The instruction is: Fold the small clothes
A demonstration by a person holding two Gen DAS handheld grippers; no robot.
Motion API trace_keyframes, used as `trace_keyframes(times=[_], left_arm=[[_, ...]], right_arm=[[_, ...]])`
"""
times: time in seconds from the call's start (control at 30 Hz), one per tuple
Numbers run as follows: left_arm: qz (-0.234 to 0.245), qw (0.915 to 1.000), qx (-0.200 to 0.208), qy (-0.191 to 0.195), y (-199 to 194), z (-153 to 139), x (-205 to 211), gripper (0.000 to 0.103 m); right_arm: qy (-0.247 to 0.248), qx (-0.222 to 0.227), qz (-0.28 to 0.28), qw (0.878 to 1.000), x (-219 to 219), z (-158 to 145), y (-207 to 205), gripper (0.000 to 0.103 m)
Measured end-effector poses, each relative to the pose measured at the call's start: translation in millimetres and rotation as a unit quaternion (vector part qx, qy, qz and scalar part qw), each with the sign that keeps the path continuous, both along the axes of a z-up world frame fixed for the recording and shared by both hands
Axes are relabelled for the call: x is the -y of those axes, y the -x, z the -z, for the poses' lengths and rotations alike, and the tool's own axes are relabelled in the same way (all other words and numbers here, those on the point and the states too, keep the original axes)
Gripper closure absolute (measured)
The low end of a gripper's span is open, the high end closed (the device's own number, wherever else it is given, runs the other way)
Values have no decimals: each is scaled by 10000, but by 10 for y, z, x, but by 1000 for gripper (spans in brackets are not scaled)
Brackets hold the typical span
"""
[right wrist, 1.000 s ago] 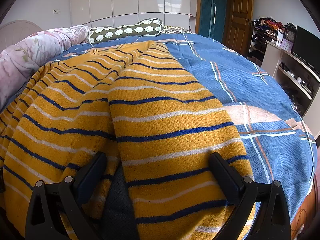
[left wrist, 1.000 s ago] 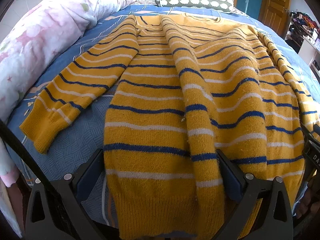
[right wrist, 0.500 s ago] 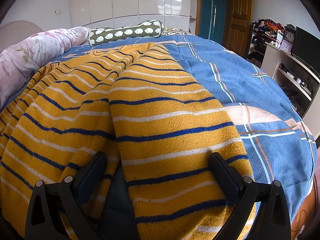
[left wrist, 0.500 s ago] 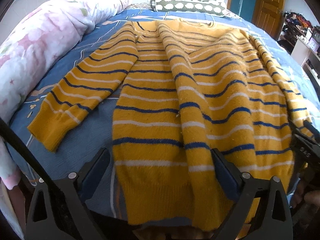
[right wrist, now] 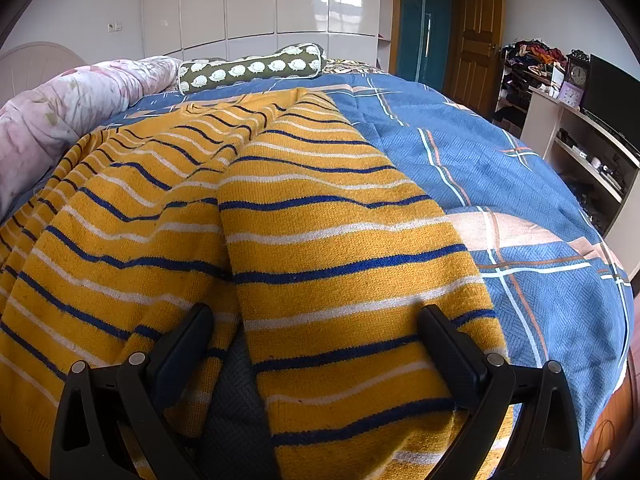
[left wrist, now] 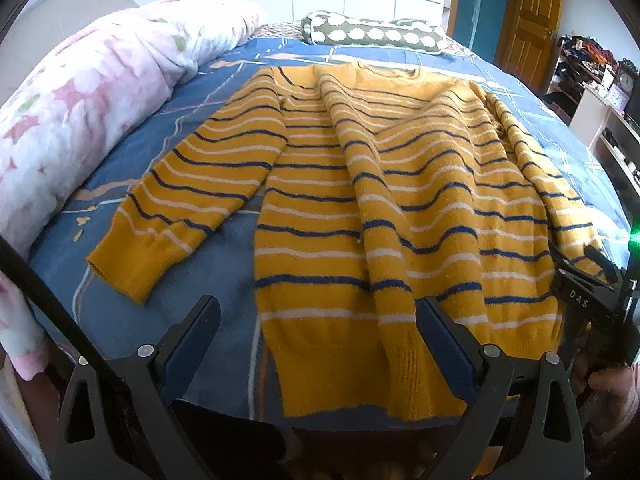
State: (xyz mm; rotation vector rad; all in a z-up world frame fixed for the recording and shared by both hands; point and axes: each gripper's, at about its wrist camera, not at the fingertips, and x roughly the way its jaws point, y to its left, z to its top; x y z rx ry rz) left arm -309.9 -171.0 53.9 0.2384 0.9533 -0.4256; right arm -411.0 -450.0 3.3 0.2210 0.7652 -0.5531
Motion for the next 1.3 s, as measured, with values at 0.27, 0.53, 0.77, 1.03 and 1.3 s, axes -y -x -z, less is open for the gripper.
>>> trace_keyframes(times=[0.27,0.53,0.77,1.03,1.3], left_arm=[[22,10000,4,-82,71,-11,78,5],[113,9999,12,-34,106,-35,194,5],[328,9994,-54,-93,181,3,278,5],[182,9998,46,-66,167,-102,188,5],[-166,9995,217,140,17,-239,-31,5]], right_arm=[[-27,9,-113,9999,16,-17,5,0],[-871,852,-313,9921,461,-574,581,17],[-1466,333,110,9886,867,-195,682,22],[-1584,375,-481,9855,873,-423,551,95],[514,-552,1371,9877,2082,-961,661,95]])
